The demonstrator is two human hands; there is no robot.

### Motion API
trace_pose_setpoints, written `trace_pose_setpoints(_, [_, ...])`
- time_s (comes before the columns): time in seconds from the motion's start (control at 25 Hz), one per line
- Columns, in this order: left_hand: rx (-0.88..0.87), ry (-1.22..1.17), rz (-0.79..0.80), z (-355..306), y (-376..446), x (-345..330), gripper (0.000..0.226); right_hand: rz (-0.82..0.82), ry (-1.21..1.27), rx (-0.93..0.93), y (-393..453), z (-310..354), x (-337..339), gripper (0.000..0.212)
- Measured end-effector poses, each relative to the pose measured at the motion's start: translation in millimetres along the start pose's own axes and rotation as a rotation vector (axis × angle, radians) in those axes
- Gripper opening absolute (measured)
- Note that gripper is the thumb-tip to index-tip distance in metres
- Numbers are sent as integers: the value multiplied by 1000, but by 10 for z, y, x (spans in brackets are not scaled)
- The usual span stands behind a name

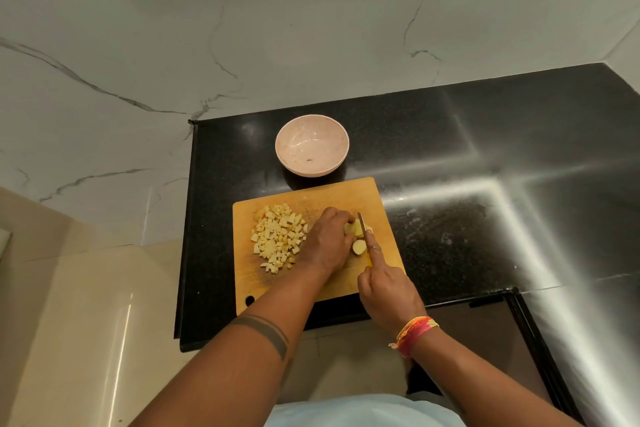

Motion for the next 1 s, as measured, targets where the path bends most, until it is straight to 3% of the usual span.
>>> trace_pose_setpoints(0.2, [37,-45,-95,182,-159,169,24,72,-8,44,-29,69,-169,78])
trace_pose_setpoints(0.44, [65,14,-83,343,-254,163,34,138,-28,44,-26,161,-381,80])
trace_pose_setpoints(1.0, [133,33,-118,450,-245,173,37,123,-201,100,24,295,-402,78])
Point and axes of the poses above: each hand's wrist, its own y-axis towards the middle knuckle, its own x-axis out of the back of the hand, z = x × y, the point moved 10 cm from there along y, towards the middle knuckle, and after that the axes turned 6 degrees about y, right-handed, at the moved point
